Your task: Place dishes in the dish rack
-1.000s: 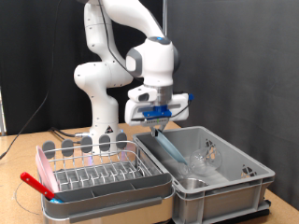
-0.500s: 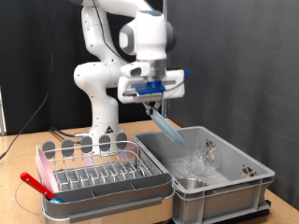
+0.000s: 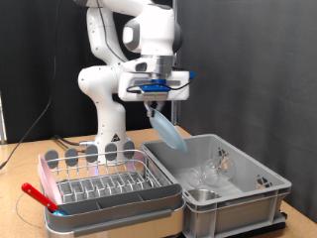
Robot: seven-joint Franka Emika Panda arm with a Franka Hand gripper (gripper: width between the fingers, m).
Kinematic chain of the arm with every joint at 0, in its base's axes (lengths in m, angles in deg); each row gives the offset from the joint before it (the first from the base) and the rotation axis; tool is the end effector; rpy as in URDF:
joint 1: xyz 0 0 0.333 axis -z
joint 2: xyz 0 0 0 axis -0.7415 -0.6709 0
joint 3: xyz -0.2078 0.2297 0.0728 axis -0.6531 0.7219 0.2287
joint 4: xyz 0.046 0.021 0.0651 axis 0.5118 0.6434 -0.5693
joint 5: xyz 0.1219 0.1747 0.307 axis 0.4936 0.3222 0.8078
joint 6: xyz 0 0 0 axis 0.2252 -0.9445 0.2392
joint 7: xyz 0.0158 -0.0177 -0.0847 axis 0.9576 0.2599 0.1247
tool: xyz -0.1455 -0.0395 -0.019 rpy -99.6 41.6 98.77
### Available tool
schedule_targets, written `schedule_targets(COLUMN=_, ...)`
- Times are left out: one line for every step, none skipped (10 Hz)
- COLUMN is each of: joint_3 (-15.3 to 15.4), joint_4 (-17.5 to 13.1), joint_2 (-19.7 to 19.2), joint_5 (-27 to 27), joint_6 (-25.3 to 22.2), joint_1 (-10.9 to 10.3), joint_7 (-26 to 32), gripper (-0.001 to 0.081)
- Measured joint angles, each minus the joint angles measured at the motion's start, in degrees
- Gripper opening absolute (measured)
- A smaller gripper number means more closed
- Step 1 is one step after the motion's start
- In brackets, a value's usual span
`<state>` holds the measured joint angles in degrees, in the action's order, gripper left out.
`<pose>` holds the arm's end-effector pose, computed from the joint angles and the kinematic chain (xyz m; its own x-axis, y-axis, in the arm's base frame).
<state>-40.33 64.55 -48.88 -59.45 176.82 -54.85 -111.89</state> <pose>0.3841 0.0080 0.3936 0.7308 -0.6681 0.1402 -0.6713 -0.7406 -0.0299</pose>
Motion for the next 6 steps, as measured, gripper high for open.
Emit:
schedule_targets(joint_3=-0.13, joint_4=-0.22, joint_2=0.46, joint_5=-3.21, joint_6=-1.40, joint_1=1.50, joint_7=1.17, gripper=0.0031)
schedule_targets(joint_3=-0.39, joint_4=-0.60, joint_2=0.69, joint_5=-6.24, joint_6=-3.74, joint_1=3.31, joint_7=2.51, gripper=0.0030)
schedule_targets(joint_3=-0.83, joint_4=-0.91, joint_2=0.71, joint_5=-8.52, joint_6=-6.37, joint_1=4.91, joint_7=3.65, gripper=0.0030)
schedule_targets(joint_3=-1.51, joint_4=-1.14, joint_2=0.68, joint_5=-9.59, joint_6=-8.83, joint_1=6.43, joint_7=4.28, gripper=0.0030)
schedule_targets(joint_3=-2.62, joint_4=-1.24, joint_2=0.66, joint_5=-9.46, joint_6=-9.99, joint_1=7.71, joint_7=4.54, gripper=0.0030)
schedule_targets(joint_3=-3.84, joint_4=-1.28, joint_2=0.62, joint_5=-8.98, joint_6=-10.15, joint_1=8.29, joint_7=4.64, gripper=0.0030)
